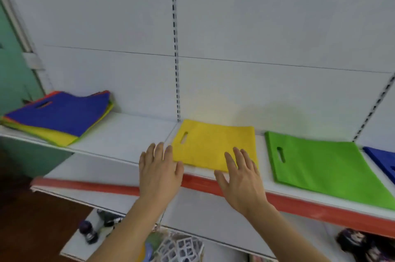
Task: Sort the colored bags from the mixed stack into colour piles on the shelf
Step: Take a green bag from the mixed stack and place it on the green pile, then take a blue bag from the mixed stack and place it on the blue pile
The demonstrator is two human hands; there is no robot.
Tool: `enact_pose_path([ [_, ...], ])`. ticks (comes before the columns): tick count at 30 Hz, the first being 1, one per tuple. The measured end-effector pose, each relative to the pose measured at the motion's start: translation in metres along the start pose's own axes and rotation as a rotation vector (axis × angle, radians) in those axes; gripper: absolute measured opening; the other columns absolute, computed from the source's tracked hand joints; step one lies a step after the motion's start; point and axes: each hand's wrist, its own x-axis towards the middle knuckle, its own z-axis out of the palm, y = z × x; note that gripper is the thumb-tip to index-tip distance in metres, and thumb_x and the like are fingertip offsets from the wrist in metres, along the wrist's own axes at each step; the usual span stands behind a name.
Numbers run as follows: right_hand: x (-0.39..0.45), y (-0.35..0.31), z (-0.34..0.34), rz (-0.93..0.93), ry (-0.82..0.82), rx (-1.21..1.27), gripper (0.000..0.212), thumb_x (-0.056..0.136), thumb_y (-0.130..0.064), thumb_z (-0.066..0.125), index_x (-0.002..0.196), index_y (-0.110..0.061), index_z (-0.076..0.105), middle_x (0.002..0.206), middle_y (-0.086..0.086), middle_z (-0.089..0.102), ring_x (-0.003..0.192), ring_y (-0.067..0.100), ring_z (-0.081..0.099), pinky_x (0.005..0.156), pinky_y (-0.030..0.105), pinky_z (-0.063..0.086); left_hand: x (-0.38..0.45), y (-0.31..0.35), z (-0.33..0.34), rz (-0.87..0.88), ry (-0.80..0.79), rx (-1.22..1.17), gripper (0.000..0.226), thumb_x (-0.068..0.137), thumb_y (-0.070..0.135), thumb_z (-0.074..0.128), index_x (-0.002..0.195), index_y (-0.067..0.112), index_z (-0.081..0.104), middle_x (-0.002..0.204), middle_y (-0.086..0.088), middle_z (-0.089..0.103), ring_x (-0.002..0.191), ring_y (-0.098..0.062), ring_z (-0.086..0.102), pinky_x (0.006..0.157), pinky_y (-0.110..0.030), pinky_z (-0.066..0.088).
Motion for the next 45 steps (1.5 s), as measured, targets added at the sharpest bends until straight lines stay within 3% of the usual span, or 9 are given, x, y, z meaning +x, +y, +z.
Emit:
enact_pose_path([
  [6, 0.039, -0.126, 0.035, -0.173, -0.032, 0.036, 0.077, 0.105, -0.067, 0.021, 0.164, -0.02, 0.034, 0.174, 0.01, 0.018, 0.162, 0.032, 0.009, 0.13, 0.051, 0.018, -0.008, -0.128, -0.023, -0.165, -0.013, 0.069, 0.063, 0.103, 0.051, 0.04, 0.157, 0.018, 0.044, 0.165, -0.008, 0.038, 0.155, -0.031, 0.025, 0.127, -0.05, 0.021],
  [9, 0.064, -0.181, 0.052, -0.239, -0.042, 0.051, 0.078, 0.103, -0.066, 0.021, 0.162, -0.018, 0.039, 0.173, 0.012, 0.023, 0.162, 0.034, 0.013, 0.129, 0.051, 0.02, -0.005, -0.183, -0.029, -0.234, -0.011, 0.097, 0.063, 0.104, 0.051, 0.04, 0.157, 0.019, 0.043, 0.166, -0.008, 0.037, 0.155, -0.031, 0.025, 0.126, -0.05, 0.021],
  [17, 0.155, -0.317, 0.1, -0.345, -0.052, 0.125, 0.074, 0.106, -0.064, 0.021, 0.165, -0.02, 0.03, 0.175, 0.009, 0.016, 0.162, 0.03, 0.007, 0.13, 0.046, 0.013, 0.047, -0.306, -0.042, -0.34, -0.037, 0.156, 0.063, 0.104, 0.053, 0.043, 0.158, 0.02, 0.042, 0.165, -0.008, 0.038, 0.154, -0.03, 0.029, 0.126, -0.046, 0.023],
  [22, 0.21, -0.38, 0.119, -0.384, -0.048, 0.19, 0.07, 0.106, -0.061, 0.035, 0.16, -0.016, 0.042, 0.17, 0.013, 0.031, 0.16, 0.034, 0.019, 0.128, 0.049, 0.021, 0.098, -0.369, -0.045, -0.377, -0.037, 0.193, 0.062, 0.105, 0.055, 0.04, 0.156, 0.021, 0.043, 0.162, -0.004, 0.042, 0.153, -0.027, 0.031, 0.125, -0.043, 0.026],
  [27, 0.246, -0.422, 0.139, -0.394, -0.074, 0.154, 0.076, 0.103, -0.063, 0.026, 0.16, -0.015, 0.042, 0.17, 0.015, 0.03, 0.159, 0.035, 0.02, 0.127, 0.05, 0.023, 0.13, -0.422, -0.035, -0.382, -0.061, 0.196, 0.063, 0.105, 0.057, 0.037, 0.157, 0.021, 0.043, 0.16, -0.002, 0.044, 0.152, -0.024, 0.031, 0.125, -0.043, 0.027],
  [32, 0.276, -0.459, 0.157, -0.367, -0.083, 0.055, 0.075, 0.105, -0.066, 0.024, 0.163, -0.02, 0.036, 0.173, 0.011, 0.023, 0.162, 0.033, 0.011, 0.129, 0.049, 0.015, 0.172, -0.473, -0.021, -0.332, -0.062, 0.221, 0.065, 0.105, 0.056, 0.037, 0.157, 0.017, 0.043, 0.162, -0.006, 0.043, 0.154, -0.027, 0.028, 0.127, -0.045, 0.022],
  [38, 0.299, -0.506, 0.172, -0.215, -0.113, -0.045, 0.075, 0.104, -0.069, 0.018, 0.162, -0.025, 0.037, 0.172, 0.007, 0.026, 0.161, 0.031, 0.012, 0.129, 0.052, 0.013, 0.219, -0.528, -0.005, -0.227, -0.125, 0.296, 0.081, 0.1, 0.067, 0.028, 0.163, 0.016, 0.03, 0.172, -0.016, 0.02, 0.16, -0.033, 0.008, 0.129, -0.053, 0.008],
  [42, 0.299, -0.521, 0.178, -0.084, -0.109, -0.069, 0.07, 0.103, -0.069, 0.02, 0.158, -0.03, 0.042, 0.169, 0.001, 0.032, 0.159, 0.028, 0.019, 0.128, 0.051, 0.017, 0.227, -0.538, 0.004, -0.139, -0.176, 0.34, 0.081, 0.1, 0.066, 0.021, 0.157, 0.014, 0.043, 0.166, -0.015, 0.037, 0.156, -0.034, 0.022, 0.126, -0.057, 0.007],
  [45, 0.289, -0.528, 0.179, 0.03, -0.072, -0.096, 0.068, 0.102, -0.071, 0.023, 0.154, -0.035, 0.048, 0.166, -0.001, 0.038, 0.156, 0.027, 0.025, 0.126, 0.05, 0.02, 0.227, -0.541, 0.01, -0.033, -0.174, 0.287, 0.072, 0.101, 0.059, 0.027, 0.152, 0.014, 0.051, 0.149, -0.01, 0.058, 0.143, -0.032, 0.042, 0.122, -0.055, 0.02],
])
